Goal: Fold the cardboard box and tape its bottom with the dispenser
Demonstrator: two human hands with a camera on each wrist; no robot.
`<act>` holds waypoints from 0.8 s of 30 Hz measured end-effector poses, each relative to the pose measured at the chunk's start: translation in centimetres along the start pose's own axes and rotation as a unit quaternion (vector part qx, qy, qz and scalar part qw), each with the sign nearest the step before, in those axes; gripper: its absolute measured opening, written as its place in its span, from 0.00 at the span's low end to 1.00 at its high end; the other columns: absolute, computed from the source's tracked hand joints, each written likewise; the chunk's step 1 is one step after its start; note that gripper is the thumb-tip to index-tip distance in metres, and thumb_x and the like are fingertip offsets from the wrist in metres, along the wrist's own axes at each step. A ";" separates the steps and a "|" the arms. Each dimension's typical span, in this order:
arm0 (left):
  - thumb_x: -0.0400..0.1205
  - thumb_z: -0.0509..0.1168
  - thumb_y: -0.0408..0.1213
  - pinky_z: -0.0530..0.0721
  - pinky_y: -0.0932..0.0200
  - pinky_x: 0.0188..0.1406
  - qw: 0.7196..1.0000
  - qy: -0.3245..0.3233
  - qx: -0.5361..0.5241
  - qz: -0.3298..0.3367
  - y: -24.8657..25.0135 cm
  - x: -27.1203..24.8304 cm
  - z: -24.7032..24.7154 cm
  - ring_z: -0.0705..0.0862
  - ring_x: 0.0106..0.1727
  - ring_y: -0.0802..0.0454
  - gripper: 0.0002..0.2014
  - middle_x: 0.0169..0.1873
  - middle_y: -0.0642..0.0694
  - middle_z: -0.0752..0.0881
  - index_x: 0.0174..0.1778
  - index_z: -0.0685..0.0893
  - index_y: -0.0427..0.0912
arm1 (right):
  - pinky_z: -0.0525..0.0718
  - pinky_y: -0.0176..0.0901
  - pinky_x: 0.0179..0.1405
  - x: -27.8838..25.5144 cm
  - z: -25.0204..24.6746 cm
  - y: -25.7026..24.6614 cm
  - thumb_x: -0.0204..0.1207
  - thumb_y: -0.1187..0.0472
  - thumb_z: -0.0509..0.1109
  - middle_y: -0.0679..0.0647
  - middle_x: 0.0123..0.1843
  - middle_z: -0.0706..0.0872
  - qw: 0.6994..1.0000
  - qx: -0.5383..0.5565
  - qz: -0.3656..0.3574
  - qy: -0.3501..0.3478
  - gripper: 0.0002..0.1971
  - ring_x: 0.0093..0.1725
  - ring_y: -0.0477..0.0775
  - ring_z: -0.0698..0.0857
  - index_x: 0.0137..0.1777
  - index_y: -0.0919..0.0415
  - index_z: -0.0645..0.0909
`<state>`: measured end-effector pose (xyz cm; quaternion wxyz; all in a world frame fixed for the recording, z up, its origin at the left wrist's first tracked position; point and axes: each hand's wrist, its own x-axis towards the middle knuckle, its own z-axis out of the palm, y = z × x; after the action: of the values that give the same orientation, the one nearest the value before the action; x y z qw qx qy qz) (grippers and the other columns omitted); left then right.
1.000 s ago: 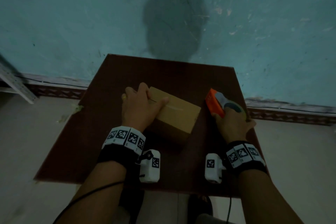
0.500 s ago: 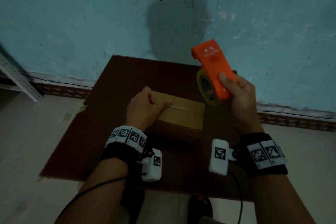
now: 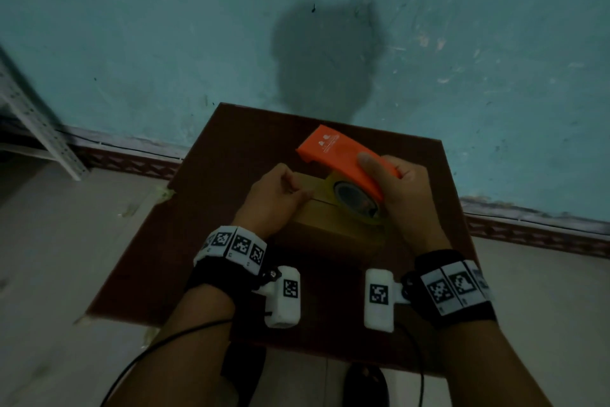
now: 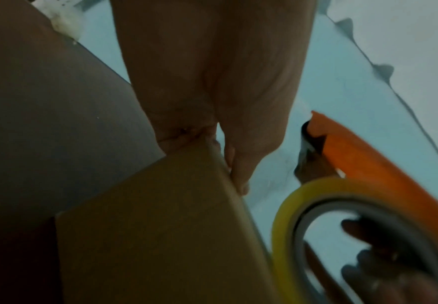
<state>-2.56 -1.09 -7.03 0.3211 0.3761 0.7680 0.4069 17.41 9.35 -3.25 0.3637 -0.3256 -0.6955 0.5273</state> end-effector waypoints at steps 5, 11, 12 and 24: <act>0.90 0.66 0.37 0.88 0.50 0.53 0.989 0.034 -0.141 0.015 0.5 0.3 -1.1 0.90 0.58 0.47 0.09 0.57 0.47 0.91 0.53 0.89 0.55 | 0.88 0.38 0.32 0.6 0.1 -0.5 0.86 0.49 0.77 0.68 0.39 0.92 0.999 -0.028 0.002 -0.038 0.23 0.31 0.50 0.90 0.48 0.75 0.88; 0.95 0.53 0.53 0.86 0.55 0.48 0.903 -0.019 -0.427 -0.034 1.7 -0.3 -2.4 0.92 0.46 0.55 0.25 0.45 0.48 0.95 0.62 0.90 0.40 | 0.87 0.35 0.31 1.3 0.4 -1.0 0.85 0.53 0.78 0.54 0.34 0.93 0.996 -0.053 0.012 -0.075 0.16 0.30 0.46 0.91 0.45 0.67 0.90; 0.94 0.56 0.53 0.87 0.54 0.50 0.900 -0.029 -0.433 -0.038 1.6 -0.2 -2.5 0.92 0.47 0.53 0.23 0.46 0.46 0.94 0.61 0.90 0.39 | 0.87 0.36 0.31 1.5 0.4 -1.0 0.85 0.52 0.78 0.57 0.35 0.93 0.995 -0.057 0.011 -0.078 0.18 0.30 0.48 0.90 0.45 0.70 0.89; 0.92 0.65 0.37 0.92 0.56 0.52 0.871 -0.081 -0.483 -0.032 0.5 -0.2 -3.6 0.93 0.53 0.52 0.09 0.49 0.45 0.94 0.59 0.89 0.37 | 0.89 0.56 0.41 1.2 0.1 -1.4 0.80 0.44 0.79 0.76 0.43 0.91 0.995 -0.044 0.006 -0.089 0.29 0.37 0.74 0.91 0.47 0.77 0.87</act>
<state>-5.19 -2.49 -4.86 0.5365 0.1803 0.4588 0.6849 16.58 10.01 -1.72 0.2821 -0.2971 -0.7458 0.5252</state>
